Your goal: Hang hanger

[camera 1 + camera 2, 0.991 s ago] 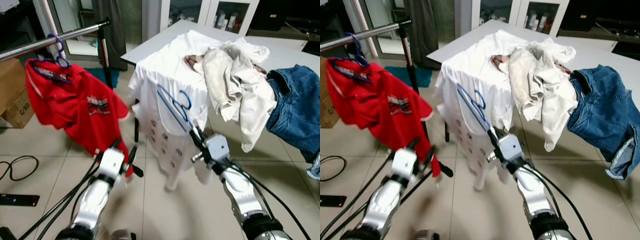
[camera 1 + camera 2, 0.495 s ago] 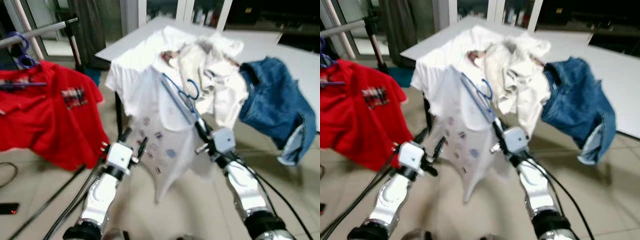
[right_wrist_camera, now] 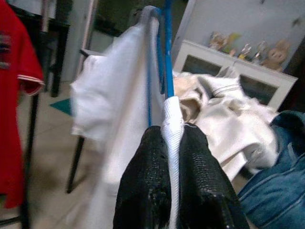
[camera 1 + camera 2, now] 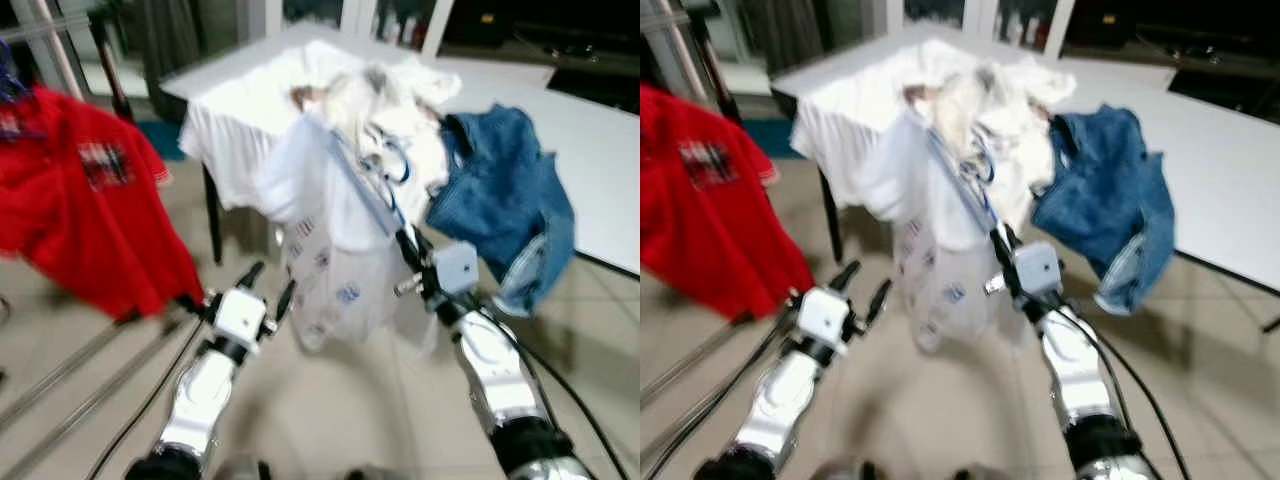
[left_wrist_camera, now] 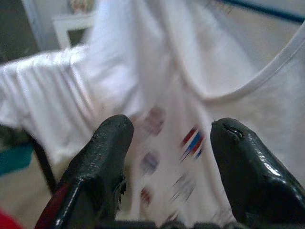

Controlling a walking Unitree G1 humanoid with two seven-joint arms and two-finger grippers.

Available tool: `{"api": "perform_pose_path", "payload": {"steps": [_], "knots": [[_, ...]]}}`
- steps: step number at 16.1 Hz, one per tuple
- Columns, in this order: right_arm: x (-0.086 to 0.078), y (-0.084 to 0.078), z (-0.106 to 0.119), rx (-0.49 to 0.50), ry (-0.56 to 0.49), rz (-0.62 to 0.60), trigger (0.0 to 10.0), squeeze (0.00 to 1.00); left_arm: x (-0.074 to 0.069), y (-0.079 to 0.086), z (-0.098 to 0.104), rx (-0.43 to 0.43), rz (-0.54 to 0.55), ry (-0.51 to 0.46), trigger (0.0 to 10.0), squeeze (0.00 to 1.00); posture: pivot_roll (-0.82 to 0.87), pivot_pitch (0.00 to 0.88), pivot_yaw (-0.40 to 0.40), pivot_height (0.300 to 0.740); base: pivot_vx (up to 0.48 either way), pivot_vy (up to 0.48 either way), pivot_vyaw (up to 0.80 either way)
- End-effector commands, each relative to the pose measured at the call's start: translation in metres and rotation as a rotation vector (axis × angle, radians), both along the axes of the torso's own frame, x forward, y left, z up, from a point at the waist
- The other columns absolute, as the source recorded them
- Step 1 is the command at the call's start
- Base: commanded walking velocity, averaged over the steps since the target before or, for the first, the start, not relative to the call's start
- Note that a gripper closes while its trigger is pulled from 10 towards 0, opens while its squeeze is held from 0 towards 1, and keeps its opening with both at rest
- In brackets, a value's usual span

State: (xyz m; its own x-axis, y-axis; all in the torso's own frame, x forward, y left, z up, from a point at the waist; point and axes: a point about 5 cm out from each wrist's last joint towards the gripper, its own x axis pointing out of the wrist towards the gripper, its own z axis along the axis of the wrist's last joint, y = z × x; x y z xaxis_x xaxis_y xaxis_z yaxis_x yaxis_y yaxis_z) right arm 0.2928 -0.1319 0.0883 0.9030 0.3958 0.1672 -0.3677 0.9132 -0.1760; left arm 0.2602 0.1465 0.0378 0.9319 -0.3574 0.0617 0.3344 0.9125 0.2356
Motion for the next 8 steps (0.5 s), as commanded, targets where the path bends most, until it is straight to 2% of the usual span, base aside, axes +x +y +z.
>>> {"api": "perform_pose_path", "payload": {"steps": [1,8], "knots": [[0.0028,-0.0031,0.0108,0.008,-0.044,-0.012,10.0,0.00,0.0034,-0.0009,0.0039,-0.004,-0.001,-0.012,10.0,0.00,0.08,0.000,-0.052,0.710,0.000,-0.428,0.00],[0.0055,-0.0040,0.0207,0.037,-0.067,-0.034,10.0,0.00,0.0035,-0.0021,0.0012,0.000,-0.007,0.000,10.0,0.00,0.08,0.000,-0.043,0.710,0.000,-0.425,0.00]]}}
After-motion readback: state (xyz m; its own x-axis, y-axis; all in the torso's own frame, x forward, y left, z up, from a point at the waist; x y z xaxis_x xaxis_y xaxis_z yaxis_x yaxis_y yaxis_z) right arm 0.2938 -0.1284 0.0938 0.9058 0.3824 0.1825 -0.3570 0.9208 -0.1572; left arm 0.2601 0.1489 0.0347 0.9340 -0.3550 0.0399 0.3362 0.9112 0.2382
